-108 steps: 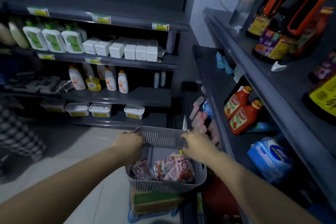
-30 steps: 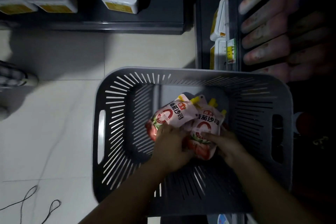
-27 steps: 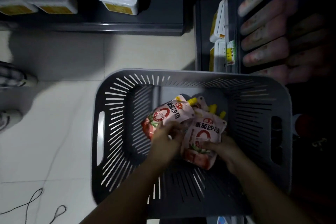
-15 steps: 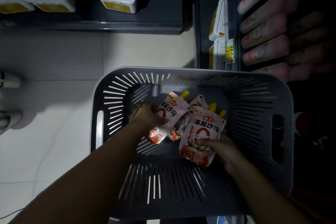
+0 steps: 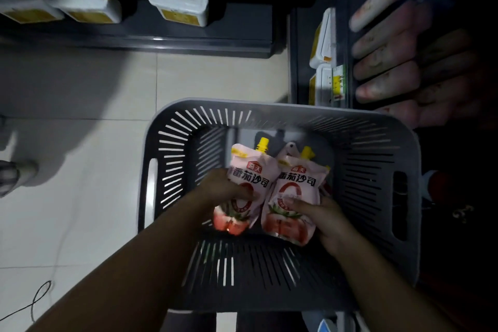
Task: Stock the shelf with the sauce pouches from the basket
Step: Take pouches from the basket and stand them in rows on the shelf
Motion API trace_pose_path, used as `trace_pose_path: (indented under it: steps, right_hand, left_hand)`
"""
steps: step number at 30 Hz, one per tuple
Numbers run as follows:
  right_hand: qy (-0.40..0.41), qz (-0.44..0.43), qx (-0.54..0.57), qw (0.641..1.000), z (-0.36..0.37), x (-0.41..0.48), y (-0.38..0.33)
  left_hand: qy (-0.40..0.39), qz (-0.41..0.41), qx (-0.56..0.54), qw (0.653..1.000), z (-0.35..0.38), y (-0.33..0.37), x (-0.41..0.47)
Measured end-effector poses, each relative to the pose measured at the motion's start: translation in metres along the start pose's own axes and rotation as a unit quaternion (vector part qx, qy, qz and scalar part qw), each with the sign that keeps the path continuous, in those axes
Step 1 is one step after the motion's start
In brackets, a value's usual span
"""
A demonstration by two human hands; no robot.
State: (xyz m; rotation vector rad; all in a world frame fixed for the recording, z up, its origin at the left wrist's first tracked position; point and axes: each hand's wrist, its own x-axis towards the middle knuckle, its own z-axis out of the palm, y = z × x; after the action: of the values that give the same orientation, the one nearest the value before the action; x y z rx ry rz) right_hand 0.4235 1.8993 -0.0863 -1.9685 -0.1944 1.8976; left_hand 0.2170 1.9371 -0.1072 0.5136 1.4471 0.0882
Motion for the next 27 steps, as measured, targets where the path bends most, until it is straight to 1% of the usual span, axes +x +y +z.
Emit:
trace_pose_path:
  steps: [1, 3, 6, 8, 10, 12, 14, 16, 18, 23, 27]
  right_hand:
    - [-0.009, -0.011, -0.006, 1.000, 0.000, -0.006, -0.003]
    - [-0.027, -0.021, -0.003, 0.999, -0.001, -0.022, -0.012]
    - [-0.072, -0.008, 0.054, 0.996, -0.001, -0.046, -0.030]
    - [-0.098, -0.014, 0.064, 0.993, 0.000, -0.062, -0.046]
    - [-0.134, -0.045, 0.055, 0.988, 0.003, -0.081, -0.063]
    - [-0.160, -0.091, 0.047, 0.982, 0.006, -0.103, -0.080]
    - [-0.144, -0.134, 0.027, 0.980, 0.009, -0.125, -0.093]
    - [-0.101, -0.170, 0.020, 0.980, 0.012, -0.144, -0.105]
    - [-0.077, -0.194, 0.024, 0.978, 0.014, -0.167, -0.114]
    - [-0.079, -0.277, 0.061, 0.956, 0.021, -0.237, -0.127]
    - [-0.044, -0.337, 0.068, 0.938, 0.032, -0.297, -0.129]
  left_hand:
    - [-0.011, 0.009, -0.017, 1.000, -0.004, 0.003, -0.008]
    - [-0.040, 0.024, -0.083, 0.995, -0.010, 0.008, -0.028]
    - [-0.075, 0.027, -0.147, 0.986, -0.015, 0.016, -0.064]
    - [-0.105, 0.037, -0.181, 0.977, -0.013, 0.025, -0.089]
    - [-0.133, 0.045, -0.232, 0.962, -0.010, 0.038, -0.113]
    - [-0.153, 0.061, -0.260, 0.951, -0.008, 0.051, -0.134]
    - [-0.160, 0.084, -0.260, 0.949, -0.007, 0.062, -0.153]
    - [-0.161, 0.115, -0.249, 0.948, -0.008, 0.072, -0.170]
    - [-0.164, 0.159, -0.244, 0.942, -0.010, 0.081, -0.186]
    - [-0.167, 0.271, -0.207, 0.925, -0.017, 0.110, -0.242]
    - [-0.203, 0.329, -0.139, 0.912, -0.024, 0.127, -0.292]
